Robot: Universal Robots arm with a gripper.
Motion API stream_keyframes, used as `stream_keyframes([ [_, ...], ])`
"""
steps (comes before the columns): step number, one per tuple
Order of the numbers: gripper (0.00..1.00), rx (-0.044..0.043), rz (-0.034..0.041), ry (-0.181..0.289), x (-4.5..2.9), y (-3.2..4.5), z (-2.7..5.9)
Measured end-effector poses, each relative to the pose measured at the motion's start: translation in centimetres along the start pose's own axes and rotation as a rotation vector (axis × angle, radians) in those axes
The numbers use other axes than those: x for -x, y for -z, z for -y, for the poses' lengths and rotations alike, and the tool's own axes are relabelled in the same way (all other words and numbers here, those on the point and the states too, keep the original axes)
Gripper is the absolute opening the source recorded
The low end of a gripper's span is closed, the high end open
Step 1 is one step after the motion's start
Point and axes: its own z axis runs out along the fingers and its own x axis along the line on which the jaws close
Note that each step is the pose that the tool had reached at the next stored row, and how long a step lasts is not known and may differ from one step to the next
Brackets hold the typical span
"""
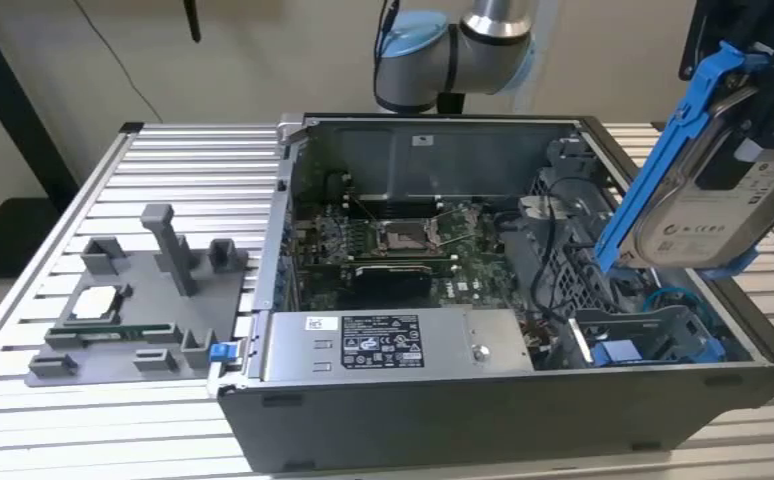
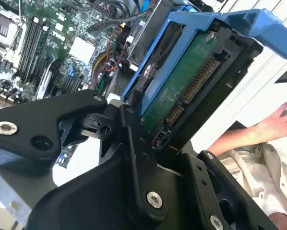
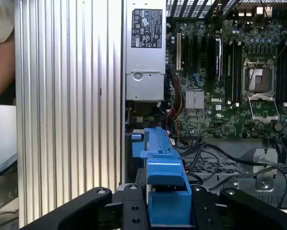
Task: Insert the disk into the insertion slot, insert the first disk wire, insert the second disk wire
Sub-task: 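Insert the disk into the insertion slot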
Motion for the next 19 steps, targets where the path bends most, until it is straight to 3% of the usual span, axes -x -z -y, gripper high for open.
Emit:
stream_keyframes([
  [19,0.0,0.0001,0.0013,0.0,-0.01,-1.26,0.07],
])
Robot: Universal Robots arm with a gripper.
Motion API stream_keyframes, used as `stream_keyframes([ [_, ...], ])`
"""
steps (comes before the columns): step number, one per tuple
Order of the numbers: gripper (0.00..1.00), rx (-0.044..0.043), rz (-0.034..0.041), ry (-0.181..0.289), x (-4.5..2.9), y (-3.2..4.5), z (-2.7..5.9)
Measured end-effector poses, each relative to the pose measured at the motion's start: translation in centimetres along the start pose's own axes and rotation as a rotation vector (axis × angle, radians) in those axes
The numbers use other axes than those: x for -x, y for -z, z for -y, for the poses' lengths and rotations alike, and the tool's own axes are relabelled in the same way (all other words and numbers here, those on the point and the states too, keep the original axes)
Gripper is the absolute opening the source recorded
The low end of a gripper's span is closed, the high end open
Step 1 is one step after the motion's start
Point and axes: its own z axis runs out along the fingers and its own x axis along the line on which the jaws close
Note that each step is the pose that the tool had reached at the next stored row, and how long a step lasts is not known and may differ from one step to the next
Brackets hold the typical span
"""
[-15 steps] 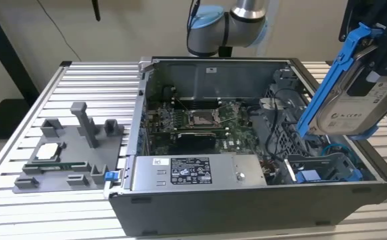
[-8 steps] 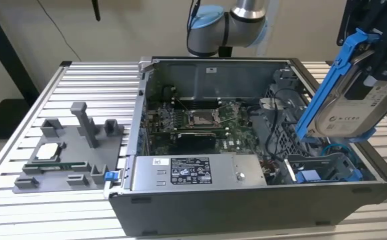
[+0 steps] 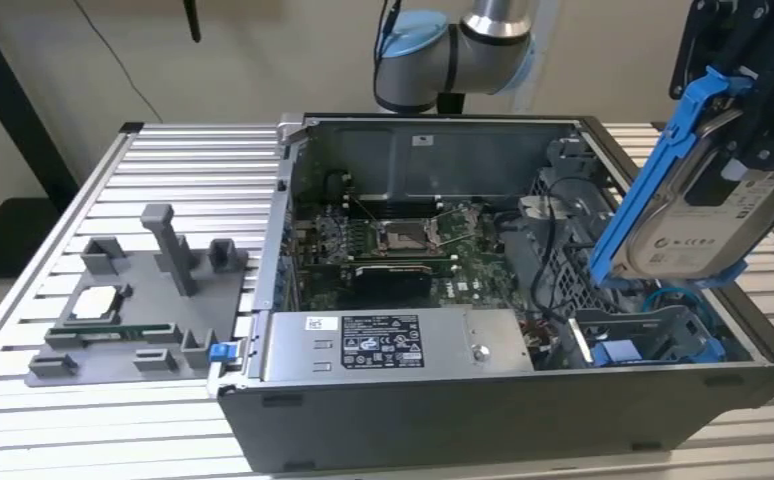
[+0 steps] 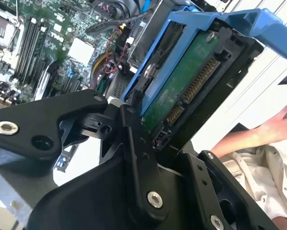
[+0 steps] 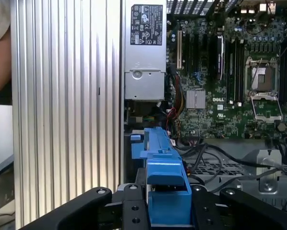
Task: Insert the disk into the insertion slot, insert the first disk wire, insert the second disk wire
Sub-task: 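Insert the disk into the insertion slot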
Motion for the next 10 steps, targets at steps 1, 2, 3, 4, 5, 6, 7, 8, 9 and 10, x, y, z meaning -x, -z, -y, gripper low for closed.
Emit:
stream_keyframes([
  [1,0.0,0.0,0.0003,0.0,0.0,-0.05,0.0],
  [2,0.0,0.0,0.0007,0.0,0.0,-0.12,0.0],
  [3,0.0,0.0,0.001,0.0,0.0,-0.17,0.01],
  [4,0.0,0.0,0.0013,0.0,0.0,-0.23,0.01],
  [5,0.0,0.0,0.0017,0.0,0.0,-0.29,0.01],
  [6,0.0,0.0,0.0021,0.0,0.0,-0.36,0.02],
  [7,0.0,0.0,0.0024,0.0,0.0,-0.41,0.02],
  [8,0.0,0.0,0.0026,0.0,0.0,-0.47,0.02],
  [9,0.0,0.0,0.0028,0.0,0.0,-0.52,0.02],
  [10,0.0,0.0,0.0029,0.0,0.0,-0.56,0.02],
])
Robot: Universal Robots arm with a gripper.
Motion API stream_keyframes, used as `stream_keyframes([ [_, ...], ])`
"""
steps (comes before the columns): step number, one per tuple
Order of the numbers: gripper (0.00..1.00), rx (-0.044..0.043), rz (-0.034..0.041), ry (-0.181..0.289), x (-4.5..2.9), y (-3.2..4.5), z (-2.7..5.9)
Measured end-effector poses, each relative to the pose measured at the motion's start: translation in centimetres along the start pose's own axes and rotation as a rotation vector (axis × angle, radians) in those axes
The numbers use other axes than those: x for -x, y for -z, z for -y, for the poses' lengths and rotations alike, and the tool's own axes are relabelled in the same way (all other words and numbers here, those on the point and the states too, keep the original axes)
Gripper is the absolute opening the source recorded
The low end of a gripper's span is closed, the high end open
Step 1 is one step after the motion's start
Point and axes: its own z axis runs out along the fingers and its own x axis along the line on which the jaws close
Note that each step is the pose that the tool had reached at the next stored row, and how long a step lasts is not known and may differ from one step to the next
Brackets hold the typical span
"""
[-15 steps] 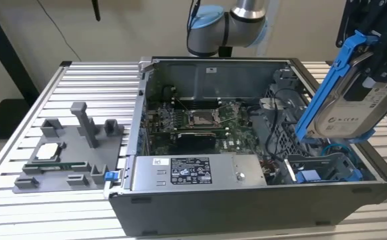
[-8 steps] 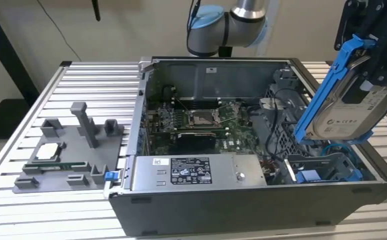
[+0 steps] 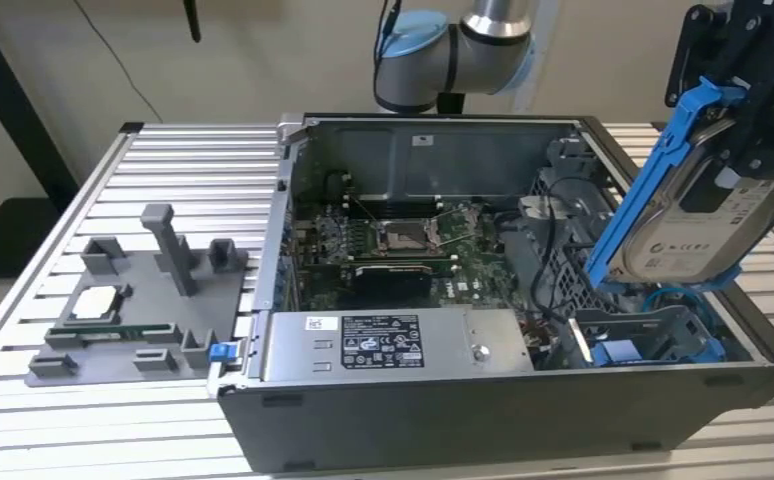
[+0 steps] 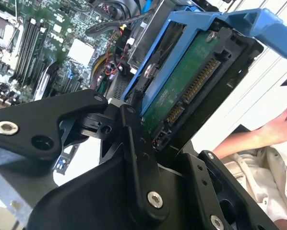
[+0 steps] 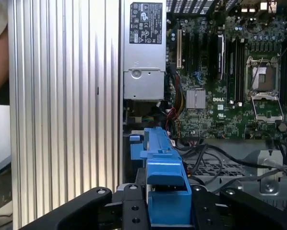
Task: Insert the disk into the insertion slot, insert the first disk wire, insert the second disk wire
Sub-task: 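Insert the disk into the insertion slot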
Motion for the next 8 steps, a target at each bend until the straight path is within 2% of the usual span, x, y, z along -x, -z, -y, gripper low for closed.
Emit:
stream_keyframes([
  [8,0.0,0.0,0.0003,0.0,0.0,-0.14,0.0],
])
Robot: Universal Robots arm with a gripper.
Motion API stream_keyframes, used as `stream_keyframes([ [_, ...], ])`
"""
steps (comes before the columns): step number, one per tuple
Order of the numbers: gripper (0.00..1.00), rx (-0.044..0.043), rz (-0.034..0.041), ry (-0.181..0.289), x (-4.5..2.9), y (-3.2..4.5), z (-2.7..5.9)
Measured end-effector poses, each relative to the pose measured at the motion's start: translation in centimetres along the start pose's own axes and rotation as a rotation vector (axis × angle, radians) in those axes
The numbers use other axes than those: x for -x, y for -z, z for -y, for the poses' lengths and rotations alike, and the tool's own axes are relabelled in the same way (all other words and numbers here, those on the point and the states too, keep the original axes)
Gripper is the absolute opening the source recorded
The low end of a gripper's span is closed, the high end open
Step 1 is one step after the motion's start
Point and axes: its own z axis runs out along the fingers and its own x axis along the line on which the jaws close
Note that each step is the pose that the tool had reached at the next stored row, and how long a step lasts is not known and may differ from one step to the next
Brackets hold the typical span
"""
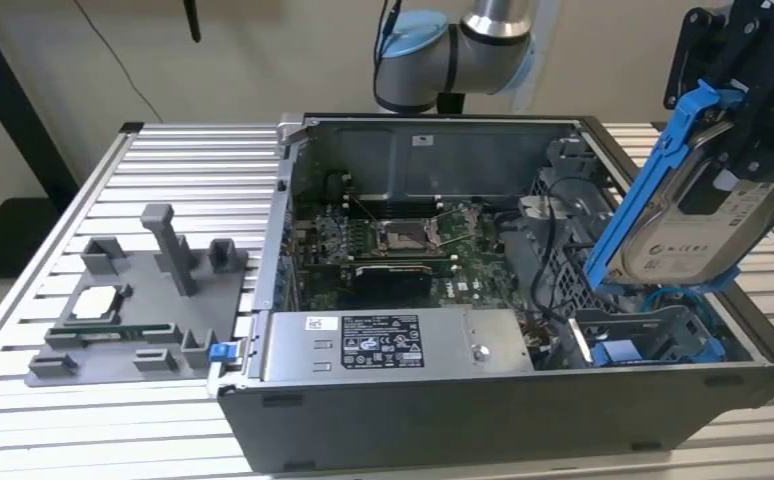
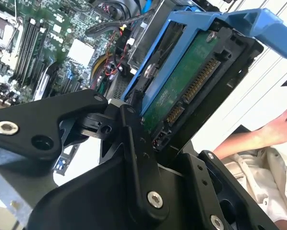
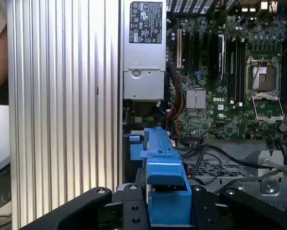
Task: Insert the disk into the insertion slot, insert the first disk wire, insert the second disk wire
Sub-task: 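Insert the disk into the insertion slot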
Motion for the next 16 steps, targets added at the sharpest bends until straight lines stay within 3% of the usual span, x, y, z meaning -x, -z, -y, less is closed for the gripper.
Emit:
stream_keyframes([
  [16,0.0,0.0,0.0034,0.0,0.0,-0.48,0.02],
])
